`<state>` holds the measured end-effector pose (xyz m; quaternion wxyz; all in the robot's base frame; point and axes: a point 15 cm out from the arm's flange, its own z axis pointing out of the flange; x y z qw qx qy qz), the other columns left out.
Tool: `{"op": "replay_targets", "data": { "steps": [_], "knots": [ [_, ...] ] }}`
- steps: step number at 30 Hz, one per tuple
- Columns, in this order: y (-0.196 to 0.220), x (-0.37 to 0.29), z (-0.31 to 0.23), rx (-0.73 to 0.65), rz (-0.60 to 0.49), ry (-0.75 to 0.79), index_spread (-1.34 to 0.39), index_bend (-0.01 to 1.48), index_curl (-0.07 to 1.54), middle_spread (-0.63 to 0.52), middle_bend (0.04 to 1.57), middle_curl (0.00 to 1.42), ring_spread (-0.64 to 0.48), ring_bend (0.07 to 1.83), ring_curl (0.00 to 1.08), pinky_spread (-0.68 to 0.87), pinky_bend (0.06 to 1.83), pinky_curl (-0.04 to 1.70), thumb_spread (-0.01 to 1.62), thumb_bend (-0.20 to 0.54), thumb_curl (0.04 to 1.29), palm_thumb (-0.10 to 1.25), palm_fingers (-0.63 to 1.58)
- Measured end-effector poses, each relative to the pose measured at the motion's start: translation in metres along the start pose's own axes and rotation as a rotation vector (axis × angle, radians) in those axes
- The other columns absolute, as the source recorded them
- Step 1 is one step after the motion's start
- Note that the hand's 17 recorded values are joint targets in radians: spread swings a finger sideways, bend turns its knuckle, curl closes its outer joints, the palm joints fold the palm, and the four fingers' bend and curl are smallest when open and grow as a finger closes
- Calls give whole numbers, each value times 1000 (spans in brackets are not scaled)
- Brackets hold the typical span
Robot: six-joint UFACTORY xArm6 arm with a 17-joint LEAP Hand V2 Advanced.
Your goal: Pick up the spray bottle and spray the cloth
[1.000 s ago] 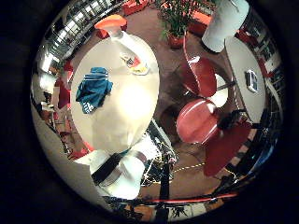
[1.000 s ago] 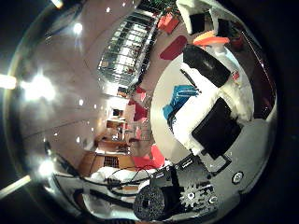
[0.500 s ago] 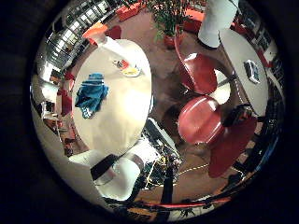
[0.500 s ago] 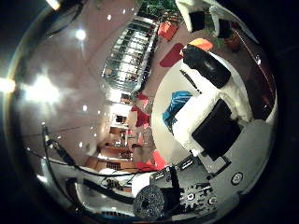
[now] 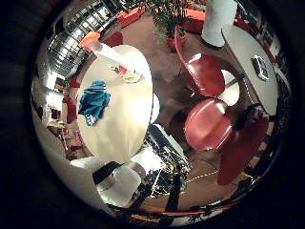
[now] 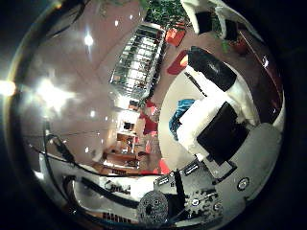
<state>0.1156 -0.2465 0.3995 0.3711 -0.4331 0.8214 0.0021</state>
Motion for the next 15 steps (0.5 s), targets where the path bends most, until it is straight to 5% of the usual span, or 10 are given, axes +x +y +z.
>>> {"op": "replay_targets", "data": {
  "steps": [15],
  "knots": [
    [8,37,-2,36,41,-62,-400,183,530,-211,449,547,-63,592,181,331,261,144,1287,-18,316,864,570]
  ]
}}
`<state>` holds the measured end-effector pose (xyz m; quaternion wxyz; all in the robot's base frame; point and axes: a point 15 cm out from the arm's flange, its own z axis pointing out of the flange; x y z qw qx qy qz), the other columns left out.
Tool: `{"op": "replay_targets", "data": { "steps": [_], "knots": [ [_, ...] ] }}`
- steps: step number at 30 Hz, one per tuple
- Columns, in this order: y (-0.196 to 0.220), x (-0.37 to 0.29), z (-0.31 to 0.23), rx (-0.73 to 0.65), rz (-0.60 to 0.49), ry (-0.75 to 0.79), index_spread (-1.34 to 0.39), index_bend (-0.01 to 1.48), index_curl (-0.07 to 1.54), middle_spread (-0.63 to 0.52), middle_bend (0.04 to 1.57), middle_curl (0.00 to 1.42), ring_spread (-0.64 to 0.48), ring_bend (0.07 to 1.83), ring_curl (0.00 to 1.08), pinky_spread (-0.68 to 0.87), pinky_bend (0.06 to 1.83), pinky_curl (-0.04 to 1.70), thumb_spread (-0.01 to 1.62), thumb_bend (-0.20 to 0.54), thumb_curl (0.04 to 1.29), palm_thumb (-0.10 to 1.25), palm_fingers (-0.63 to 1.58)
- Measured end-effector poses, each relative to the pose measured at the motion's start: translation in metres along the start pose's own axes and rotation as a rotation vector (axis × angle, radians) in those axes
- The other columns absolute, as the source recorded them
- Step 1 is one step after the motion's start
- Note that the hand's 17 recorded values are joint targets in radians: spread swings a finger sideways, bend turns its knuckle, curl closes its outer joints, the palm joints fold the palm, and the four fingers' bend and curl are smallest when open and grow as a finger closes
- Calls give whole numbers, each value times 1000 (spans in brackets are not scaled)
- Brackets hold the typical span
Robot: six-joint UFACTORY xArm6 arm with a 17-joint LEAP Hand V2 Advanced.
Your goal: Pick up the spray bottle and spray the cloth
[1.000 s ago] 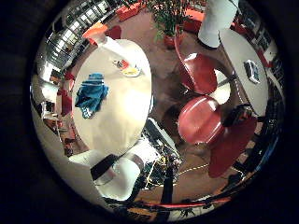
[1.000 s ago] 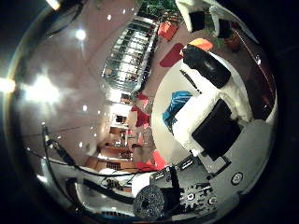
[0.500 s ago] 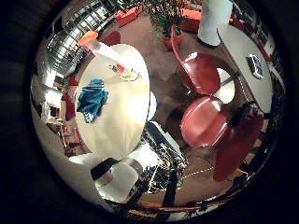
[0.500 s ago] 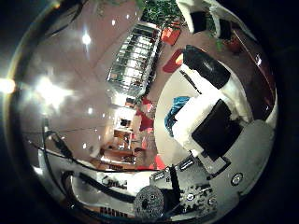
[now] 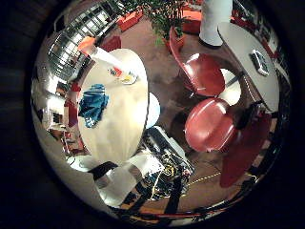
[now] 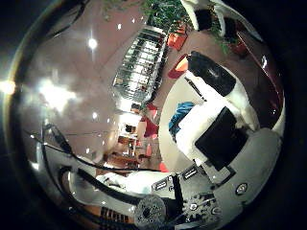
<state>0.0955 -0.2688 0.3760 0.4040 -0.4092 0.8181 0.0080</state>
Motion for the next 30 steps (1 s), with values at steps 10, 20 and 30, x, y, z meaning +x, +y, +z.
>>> {"op": "replay_targets", "data": {
  "steps": [10,20,30],
  "knots": [
    [-4,25,4,11,20,-3,-380,198,519,-187,445,551,-31,568,179,349,248,150,1238,-13,342,835,548],
    [-12,30,7,11,3,23,-376,197,515,-184,423,547,-24,558,182,346,225,158,1222,-14,351,842,554],
    [-12,30,7,12,3,23,-374,196,507,-184,418,550,-23,549,184,347,208,167,1222,-13,355,853,560]
  ]
}}
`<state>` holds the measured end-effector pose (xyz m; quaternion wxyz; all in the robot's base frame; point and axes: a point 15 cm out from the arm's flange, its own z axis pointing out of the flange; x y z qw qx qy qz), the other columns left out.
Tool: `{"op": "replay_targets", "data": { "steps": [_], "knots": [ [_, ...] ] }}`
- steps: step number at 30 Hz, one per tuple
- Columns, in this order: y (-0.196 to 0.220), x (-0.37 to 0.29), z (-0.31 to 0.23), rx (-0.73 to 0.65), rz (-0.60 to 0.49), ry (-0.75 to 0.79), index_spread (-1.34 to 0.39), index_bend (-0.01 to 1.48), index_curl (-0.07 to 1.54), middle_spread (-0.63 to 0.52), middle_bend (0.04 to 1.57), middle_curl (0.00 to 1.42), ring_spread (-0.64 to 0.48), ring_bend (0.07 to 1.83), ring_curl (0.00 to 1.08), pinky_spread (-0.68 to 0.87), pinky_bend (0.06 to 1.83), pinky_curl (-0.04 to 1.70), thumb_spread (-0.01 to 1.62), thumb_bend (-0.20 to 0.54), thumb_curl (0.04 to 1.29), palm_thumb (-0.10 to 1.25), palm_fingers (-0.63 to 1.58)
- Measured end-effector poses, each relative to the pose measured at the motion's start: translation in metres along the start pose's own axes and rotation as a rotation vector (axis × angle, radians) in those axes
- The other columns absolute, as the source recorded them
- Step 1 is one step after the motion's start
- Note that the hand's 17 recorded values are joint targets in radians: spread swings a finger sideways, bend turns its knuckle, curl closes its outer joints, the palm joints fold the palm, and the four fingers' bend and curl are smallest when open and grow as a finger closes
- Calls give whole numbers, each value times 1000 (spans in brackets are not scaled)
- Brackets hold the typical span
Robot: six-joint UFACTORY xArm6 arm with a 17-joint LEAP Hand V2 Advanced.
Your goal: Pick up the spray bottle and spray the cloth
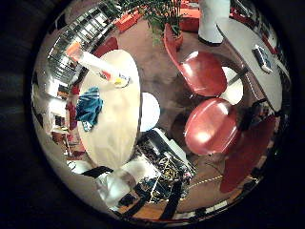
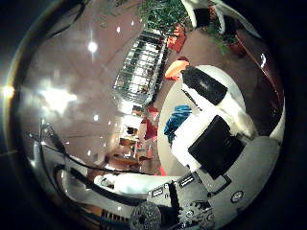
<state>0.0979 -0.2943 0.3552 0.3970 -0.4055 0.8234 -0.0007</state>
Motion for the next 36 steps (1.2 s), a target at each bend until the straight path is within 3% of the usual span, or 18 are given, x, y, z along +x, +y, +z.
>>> {"op": "replay_targets", "data": {
  "steps": [36],
  "knots": [
    [1,8,4,-5,17,-20,-366,197,501,-171,415,544,-23,533,186,348,198,180,1222,-11,355,865,562]
  ]
}}
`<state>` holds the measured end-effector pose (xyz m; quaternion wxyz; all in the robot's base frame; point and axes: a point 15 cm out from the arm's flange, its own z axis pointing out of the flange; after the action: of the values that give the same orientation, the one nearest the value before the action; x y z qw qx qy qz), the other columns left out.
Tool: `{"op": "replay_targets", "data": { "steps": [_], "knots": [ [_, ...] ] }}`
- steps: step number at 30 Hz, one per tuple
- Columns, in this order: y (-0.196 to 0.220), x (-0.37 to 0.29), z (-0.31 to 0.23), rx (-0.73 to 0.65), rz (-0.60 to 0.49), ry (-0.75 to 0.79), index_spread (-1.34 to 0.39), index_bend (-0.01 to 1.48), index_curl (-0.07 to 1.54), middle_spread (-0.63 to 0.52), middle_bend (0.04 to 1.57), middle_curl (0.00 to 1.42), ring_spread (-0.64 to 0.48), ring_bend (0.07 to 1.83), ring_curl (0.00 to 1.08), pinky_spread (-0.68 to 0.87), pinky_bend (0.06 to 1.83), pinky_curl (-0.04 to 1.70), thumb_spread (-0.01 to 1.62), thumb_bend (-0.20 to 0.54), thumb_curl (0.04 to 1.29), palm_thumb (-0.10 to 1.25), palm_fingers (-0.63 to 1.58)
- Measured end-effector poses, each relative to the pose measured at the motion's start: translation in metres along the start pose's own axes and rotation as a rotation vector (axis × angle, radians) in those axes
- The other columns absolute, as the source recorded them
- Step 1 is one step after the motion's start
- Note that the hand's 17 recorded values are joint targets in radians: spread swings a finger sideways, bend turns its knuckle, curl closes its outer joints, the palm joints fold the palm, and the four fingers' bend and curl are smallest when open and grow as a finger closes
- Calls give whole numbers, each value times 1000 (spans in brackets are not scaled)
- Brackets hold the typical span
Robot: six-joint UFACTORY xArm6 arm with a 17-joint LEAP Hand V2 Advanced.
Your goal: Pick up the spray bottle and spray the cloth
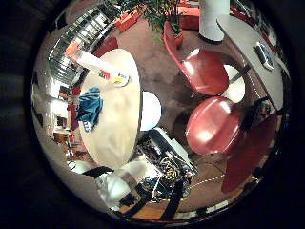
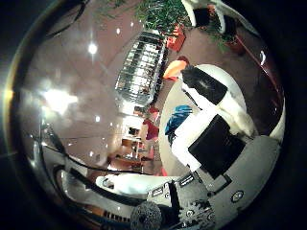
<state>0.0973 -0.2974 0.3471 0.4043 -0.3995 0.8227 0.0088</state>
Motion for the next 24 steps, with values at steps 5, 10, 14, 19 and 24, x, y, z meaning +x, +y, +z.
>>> {"op": "replay_targets", "data": {
  "steps": [5,10,14,19,24],
  "knots": [
    [-1,3,1,0,3,-4,-346,147,478,-161,402,544,-18,560,198,349,230,194,1209,-19,355,854,516],
    [0,7,2,1,9,-5,-305,139,397,-111,376,530,15,614,221,359,348,230,1165,-29,348,748,393],
    [-2,13,2,5,14,1,-286,158,355,-71,363,508,63,602,223,368,414,248,1127,-26,334,689,320],
    [-6,22,4,14,6,14,-269,163,335,-23,334,474,134,535,212,374,453,259,1097,-25,318,640,239],
    [-29,23,14,57,-25,-11,-257,161,317,8,315,440,163,502,213,373,460,261,1079,-25,308,601,217]
  ]
}}
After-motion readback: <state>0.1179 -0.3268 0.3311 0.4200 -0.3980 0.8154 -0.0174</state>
